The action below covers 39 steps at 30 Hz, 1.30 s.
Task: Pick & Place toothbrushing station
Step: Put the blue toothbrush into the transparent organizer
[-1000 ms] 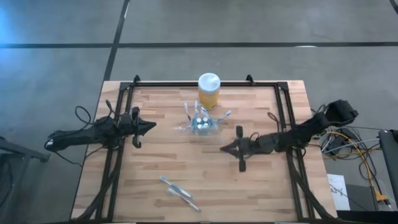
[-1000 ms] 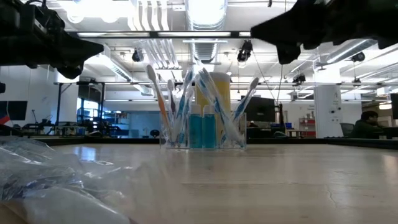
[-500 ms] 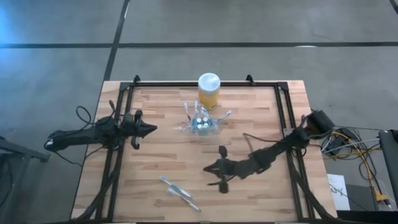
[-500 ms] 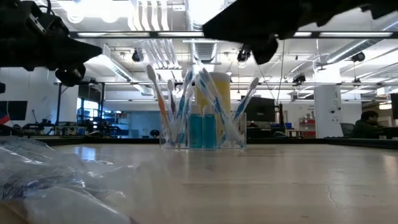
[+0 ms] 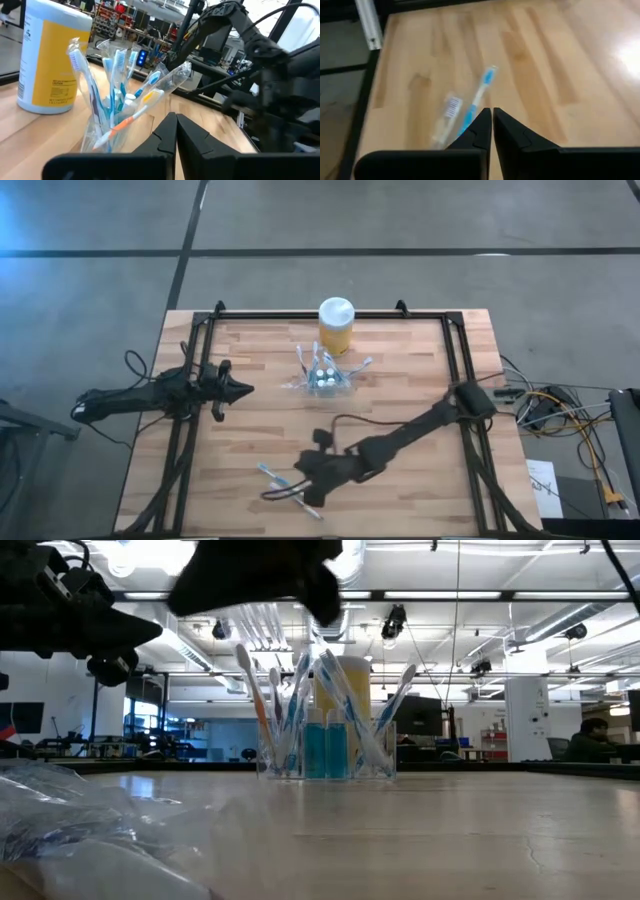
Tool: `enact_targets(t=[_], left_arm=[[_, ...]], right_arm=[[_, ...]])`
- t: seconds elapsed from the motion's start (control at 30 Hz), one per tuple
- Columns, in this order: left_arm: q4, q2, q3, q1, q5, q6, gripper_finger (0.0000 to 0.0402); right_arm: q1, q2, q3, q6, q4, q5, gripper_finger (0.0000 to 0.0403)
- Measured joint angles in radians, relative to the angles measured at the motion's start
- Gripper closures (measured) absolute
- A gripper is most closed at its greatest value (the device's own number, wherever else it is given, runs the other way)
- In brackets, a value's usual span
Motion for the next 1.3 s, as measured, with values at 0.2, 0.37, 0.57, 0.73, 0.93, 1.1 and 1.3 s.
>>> enact_targets(t=[0.2, 0.37, 0.57, 0.73, 0.93, 1.1, 1.3], left_arm=[[-0.002, 0.000, 0.000, 0.000, 0.001, -0.006, 0.0386], [-0.004, 0.000, 0.000, 0.000, 0.010, -0.006, 0.0385], [-0.014, 0.000, 0.001, 0.000, 0.019, -0.006, 0.0387], [-0.016, 0.003, 0.001, 0.000, 0.020, -0.006, 0.0387], [-0.017, 0.007, 0.001, 0.000, 0.021, -0.004, 0.0387], [-0.018, 0.007, 0.001, 0.000, 0.021, -0.001, 0.0387], [-0.019, 0.007, 0.001, -0.001, 0.022, -0.002, 0.0387]], right_arm=[[-0.063, 0.184, 0.313, -0.010, -0.193, -0.234, 0.0335], [-0.111, 0.354, 0.552, -0.010, -0.323, -0.336, 0.0267], [-0.151, 0.496, 0.712, 0.036, -0.412, -0.439, 0.0205], [-0.164, 0.493, 0.654, 0.097, -0.382, -0.454, 0.0183], [-0.167, 0.493, 0.647, 0.079, -0.379, -0.443, 0.0185], [-0.160, 0.487, 0.601, 0.057, -0.365, -0.404, 0.0198], [-0.159, 0.480, 0.553, 0.056, -0.371, -0.363, 0.0229]])
